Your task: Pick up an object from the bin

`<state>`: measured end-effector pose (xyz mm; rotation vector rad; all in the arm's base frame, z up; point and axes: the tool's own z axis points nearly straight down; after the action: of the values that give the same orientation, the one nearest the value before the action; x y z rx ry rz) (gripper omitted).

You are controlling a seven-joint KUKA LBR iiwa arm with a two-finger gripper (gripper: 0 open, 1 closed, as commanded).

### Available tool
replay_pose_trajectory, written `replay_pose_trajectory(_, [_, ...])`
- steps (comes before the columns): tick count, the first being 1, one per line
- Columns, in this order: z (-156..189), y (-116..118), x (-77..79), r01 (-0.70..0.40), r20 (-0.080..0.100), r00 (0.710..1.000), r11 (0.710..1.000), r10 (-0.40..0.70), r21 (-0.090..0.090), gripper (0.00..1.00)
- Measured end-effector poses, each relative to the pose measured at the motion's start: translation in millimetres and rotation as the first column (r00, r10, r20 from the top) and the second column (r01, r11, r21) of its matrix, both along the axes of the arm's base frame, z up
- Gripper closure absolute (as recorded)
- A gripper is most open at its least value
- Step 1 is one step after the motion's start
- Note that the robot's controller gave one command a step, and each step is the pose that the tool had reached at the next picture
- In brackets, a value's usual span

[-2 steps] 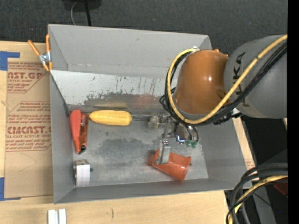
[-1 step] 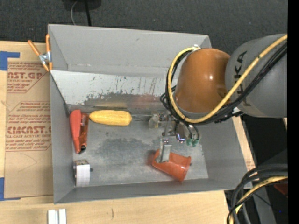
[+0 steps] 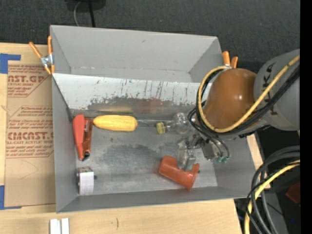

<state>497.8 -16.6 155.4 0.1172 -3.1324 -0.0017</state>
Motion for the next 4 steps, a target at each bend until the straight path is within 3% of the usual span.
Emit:
replay_pose_trajectory(1, [0.0, 0.2, 0.0, 0.0, 0.0, 1.0, 1.0, 0.0, 0.0, 0.0])
replay_pose_trajectory(2, [0.0, 0.2, 0.0, 0.0, 0.0, 1.0, 1.0, 0.0, 0.001, 0.0])
replay_pose_trajectory(3, [-38.3, -9.3, -1.1, -0.047, 0.01, 0.999, 0.999, 0.047, 0.0, 0.0])
replay_pose_trajectory(4, [-80.9, -15.5, -9.0, 0.005, 0.0, 1.0, 1.0, -0.005, 0.002, 0.0])
